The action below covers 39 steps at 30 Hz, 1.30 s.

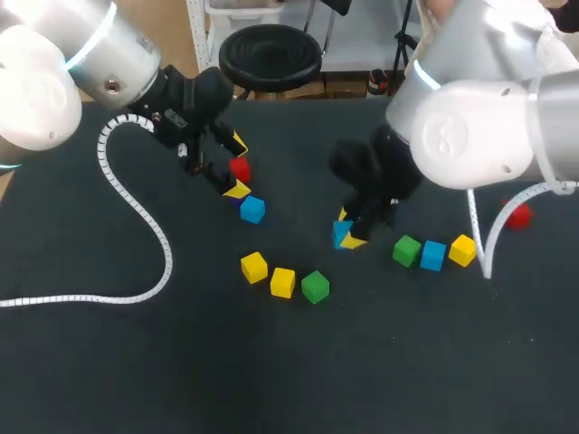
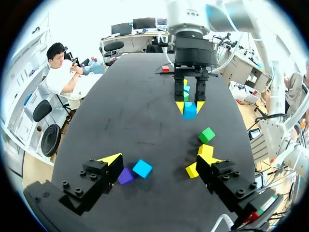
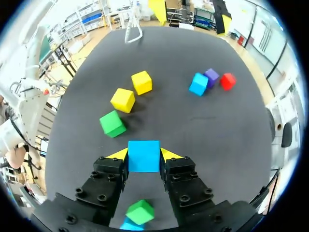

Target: Place the blue cubes, place green cubes on the blue cubes, place the yellow cubes on the green cubes, then place the red cubes on the yellow cubes, and place purple cube on the red cubes.

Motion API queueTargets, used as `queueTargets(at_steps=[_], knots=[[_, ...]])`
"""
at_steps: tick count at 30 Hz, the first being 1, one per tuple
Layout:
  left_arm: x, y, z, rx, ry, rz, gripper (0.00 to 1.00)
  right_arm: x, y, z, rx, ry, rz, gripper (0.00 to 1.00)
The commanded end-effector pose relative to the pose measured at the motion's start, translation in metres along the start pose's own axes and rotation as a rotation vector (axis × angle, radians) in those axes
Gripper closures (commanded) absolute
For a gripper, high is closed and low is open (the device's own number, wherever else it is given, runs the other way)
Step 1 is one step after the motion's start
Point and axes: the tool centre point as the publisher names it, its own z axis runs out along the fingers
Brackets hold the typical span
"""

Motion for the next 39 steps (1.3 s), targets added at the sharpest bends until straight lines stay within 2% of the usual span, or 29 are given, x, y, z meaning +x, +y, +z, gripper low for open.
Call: queueTargets(at_steps=[1, 5, 13, 23, 33, 39], knots=[[0.001, 0.0, 0.0, 0.0, -0.001, 0.001, 0.0, 0.001, -0.026, 0.01, 0.012, 0.003, 0.013, 1.0], [0.001, 0.0, 0.0, 0.0, -0.001, 0.001, 0.0, -0.004, -0.039, 0.018, 0.027, 0.021, 0.017, 1.0], [0.001, 0.0, 0.0, 0.0, -0.001, 0.001, 0.0, -0.017, -0.047, 0.03, 0.048, 0.07, 0.051, 1.0], [0.001, 0.0, 0.0, 0.0, -0.001, 0.001, 0.0, -0.003, -0.039, 0.036, 0.113, 0.004, 0.175, 1.0], [0.001, 0.0, 0.0, 0.0, -0.001, 0.001, 0.0, 0.0, -0.053, 0.037, 0.099, -0.004, 0.155, 1.0], [0.001, 0.0, 0.0, 0.0, -0.001, 0.001, 0.0, -0.005, -0.063, 0.032, 0.108, -0.006, 0.132, 1.0]])
